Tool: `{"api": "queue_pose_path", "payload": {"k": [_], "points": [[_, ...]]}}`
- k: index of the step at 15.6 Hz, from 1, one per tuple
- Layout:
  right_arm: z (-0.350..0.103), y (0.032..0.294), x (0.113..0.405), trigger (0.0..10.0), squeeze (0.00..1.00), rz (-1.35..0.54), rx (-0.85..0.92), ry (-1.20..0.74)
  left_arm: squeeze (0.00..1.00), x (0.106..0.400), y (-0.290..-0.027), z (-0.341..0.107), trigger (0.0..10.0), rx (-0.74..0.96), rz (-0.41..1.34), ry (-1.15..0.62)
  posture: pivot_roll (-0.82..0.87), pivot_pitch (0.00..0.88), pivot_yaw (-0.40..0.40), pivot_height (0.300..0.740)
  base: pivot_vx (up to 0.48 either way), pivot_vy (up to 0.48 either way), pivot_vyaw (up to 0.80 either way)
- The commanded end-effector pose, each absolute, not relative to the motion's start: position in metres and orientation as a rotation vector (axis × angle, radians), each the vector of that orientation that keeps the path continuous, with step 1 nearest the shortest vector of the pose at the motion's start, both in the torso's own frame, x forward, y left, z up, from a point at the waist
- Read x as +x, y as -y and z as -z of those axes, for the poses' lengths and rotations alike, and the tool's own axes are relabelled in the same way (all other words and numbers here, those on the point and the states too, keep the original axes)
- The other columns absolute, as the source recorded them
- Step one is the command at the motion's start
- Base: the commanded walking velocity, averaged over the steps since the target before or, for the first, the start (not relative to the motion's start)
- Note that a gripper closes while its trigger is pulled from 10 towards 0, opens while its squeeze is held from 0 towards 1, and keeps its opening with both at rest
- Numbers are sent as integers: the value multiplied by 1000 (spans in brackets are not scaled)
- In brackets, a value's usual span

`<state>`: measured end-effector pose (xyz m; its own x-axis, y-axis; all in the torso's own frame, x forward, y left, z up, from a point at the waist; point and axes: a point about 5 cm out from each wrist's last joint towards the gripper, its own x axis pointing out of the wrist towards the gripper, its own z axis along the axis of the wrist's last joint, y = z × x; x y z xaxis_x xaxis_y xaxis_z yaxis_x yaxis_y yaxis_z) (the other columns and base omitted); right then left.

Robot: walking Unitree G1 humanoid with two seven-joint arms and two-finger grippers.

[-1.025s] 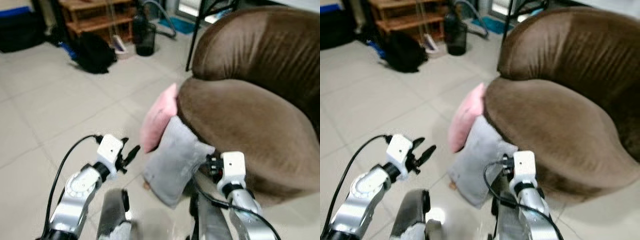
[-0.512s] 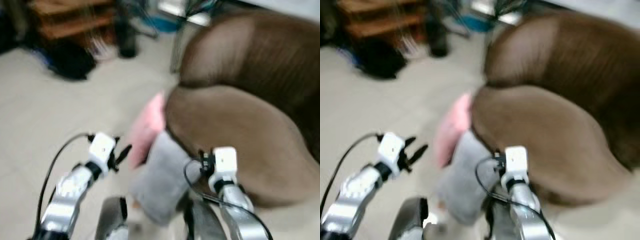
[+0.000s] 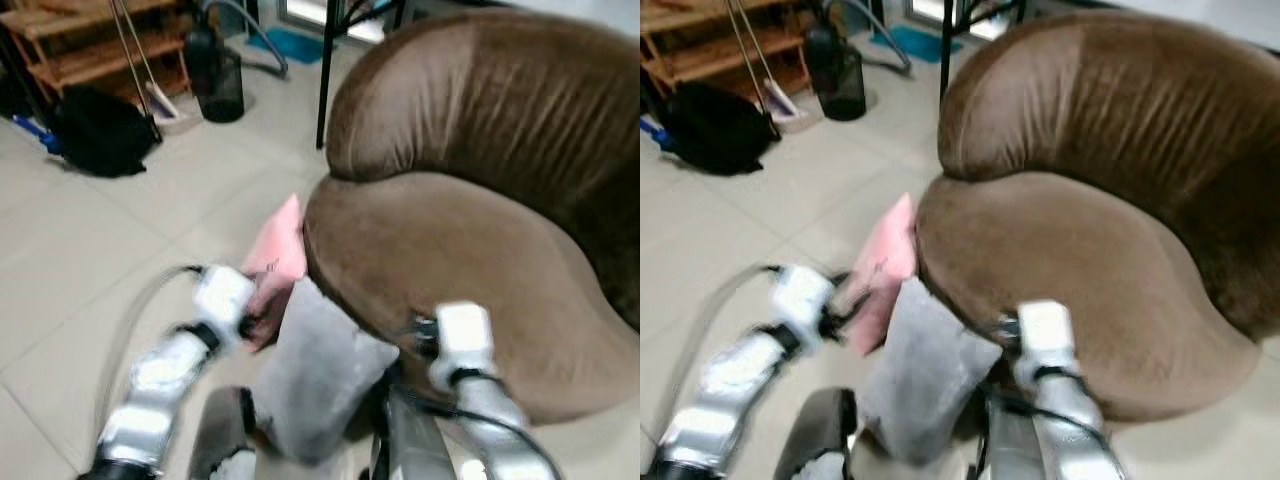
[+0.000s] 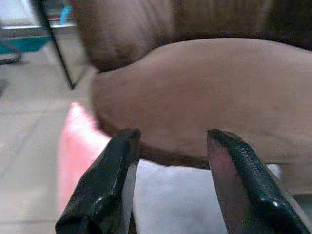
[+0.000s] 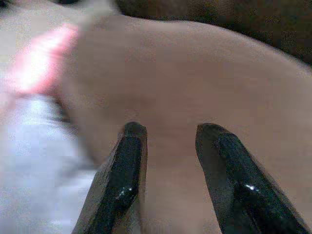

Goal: Move the pillow to the sofa from floor

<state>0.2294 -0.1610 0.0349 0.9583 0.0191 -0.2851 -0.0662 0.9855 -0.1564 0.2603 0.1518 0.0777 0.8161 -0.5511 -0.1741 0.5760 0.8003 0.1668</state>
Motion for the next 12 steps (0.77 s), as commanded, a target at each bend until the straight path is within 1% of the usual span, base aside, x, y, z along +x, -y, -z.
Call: {"api": "queue_pose_path", "payload": {"k": [1, 2, 4, 5, 7, 8, 9, 10, 11, 12], "points": [[-37, 154, 233, 10000, 0, -41, -165, -277, 0, 258, -163, -78, 10000, 243, 577, -132, 65, 84, -50, 560, 0, 0, 800], [-37, 156, 233, 10000, 0, -26, -128, -282, 0, 257, -161, -78, 10000, 242, 593, -131, 63, 86, -48, 560, 0, 0, 800], [-35, 157, 233, 10000, 0, -48, -67, -300, 0, 255, -157, -78, 10000, 253, 653, -137, 48, 107, -31, 560, 0, 0, 0], [-35, 154, 234, 10000, 0, -78, -45, -302, 0, 253, -158, -78, 10000, 259, 657, -136, 56, 120, -32, 560, 0, 0, 0], [-33, 139, 235, 10000, 0, -190, -14, -307, 0, 247, -164, -78, 10000, 257, 660, -142, 79, 149, -36, 560, 0, 0, 0], [-31, 131, 233, 10000, 0, -232, 40, -320, 0, 241, -170, -80, 10000, 275, 655, -143, 119, 175, -53, 550, 0, 0, 0], [-25, 125, 233, 10000, 0, -230, 70, -342, 0, 236, -177, -83, 10000, 291, 649, -139, 146, 206, -45, 535, 0, 0, 0], [-21, 118, 234, 10000, 0, -232, 87, -356, 0, 236, -183, -88, 10000, 283, 652, -137, 140, 214, -20, 515, 0, 0, 0], [-23, 114, 239, 10000, 0, -223, 112, -348, 0, 240, -183, -91, 10000, 273, 666, -118, 145, 234, -17, 510, 0, 0, 0], [-24, 111, 243, 10000, 663, -238, 165, -332, 0, 244, -183, -90, 10000, 322, 689, -110, 154, 229, -11, 510, 0, 0, 0]]}}
